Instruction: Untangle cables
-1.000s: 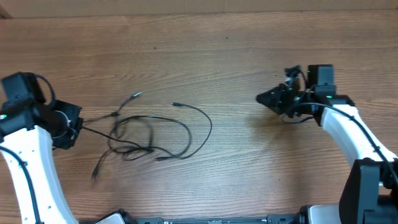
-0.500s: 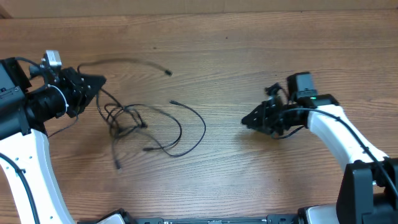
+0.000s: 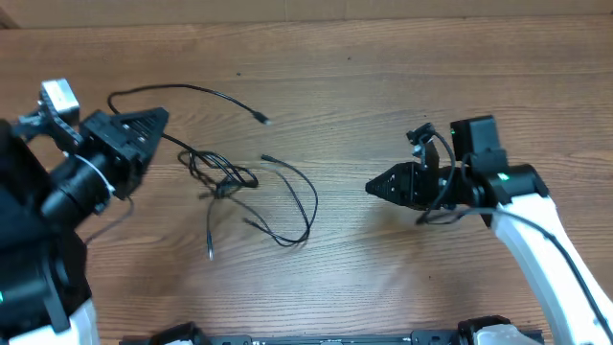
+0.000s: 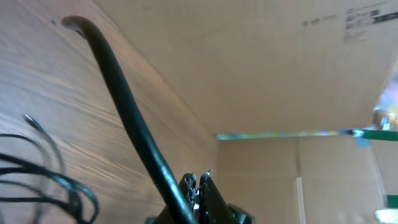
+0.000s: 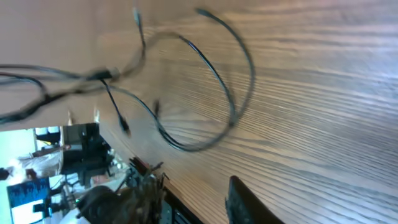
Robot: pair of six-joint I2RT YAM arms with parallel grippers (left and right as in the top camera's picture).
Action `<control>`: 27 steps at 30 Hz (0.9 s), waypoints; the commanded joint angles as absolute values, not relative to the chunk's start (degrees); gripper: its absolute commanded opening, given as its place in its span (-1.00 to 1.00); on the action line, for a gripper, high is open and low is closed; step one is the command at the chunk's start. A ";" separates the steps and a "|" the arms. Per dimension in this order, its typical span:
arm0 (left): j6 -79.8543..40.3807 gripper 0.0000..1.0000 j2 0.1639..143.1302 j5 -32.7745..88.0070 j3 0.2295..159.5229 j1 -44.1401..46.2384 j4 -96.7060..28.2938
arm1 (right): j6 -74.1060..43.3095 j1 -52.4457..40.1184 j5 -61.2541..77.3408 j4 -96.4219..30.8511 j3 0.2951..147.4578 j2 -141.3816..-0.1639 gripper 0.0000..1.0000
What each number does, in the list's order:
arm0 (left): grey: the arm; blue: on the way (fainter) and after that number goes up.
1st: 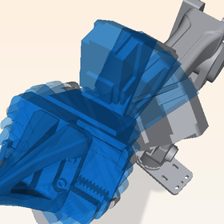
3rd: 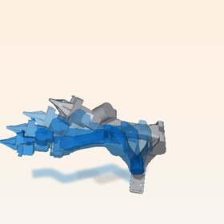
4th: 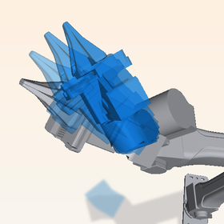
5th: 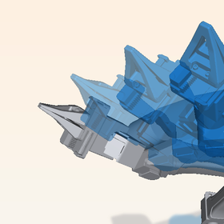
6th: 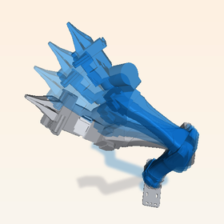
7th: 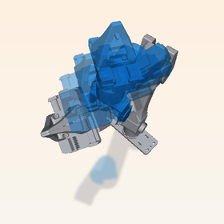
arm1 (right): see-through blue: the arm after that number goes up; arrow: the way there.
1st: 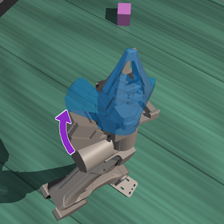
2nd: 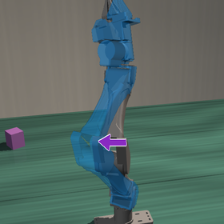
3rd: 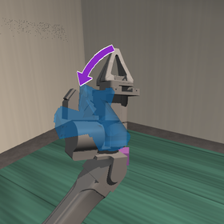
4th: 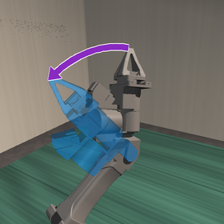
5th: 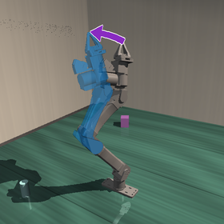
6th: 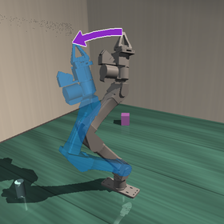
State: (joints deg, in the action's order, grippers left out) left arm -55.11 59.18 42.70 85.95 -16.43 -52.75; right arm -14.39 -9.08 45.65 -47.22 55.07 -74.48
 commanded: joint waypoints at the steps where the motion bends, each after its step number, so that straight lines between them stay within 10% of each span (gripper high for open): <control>1: -69.41 -0.92 57.89 34.20 87.24 -11.42 -52.88 | -13.63 -9.06 46.17 -47.05 55.48 -69.56 -0.26; 9: -82.21 -0.91 59.75 27.18 87.22 -1.93 -55.94 | -20.36 -16.78 40.25 -45.04 55.48 -62.37 0.47; 27: -91.11 -0.91 61.08 25.91 87.22 1.54 -62.37 | -41.54 -46.00 9.30 -26.83 55.48 -65.06 0.39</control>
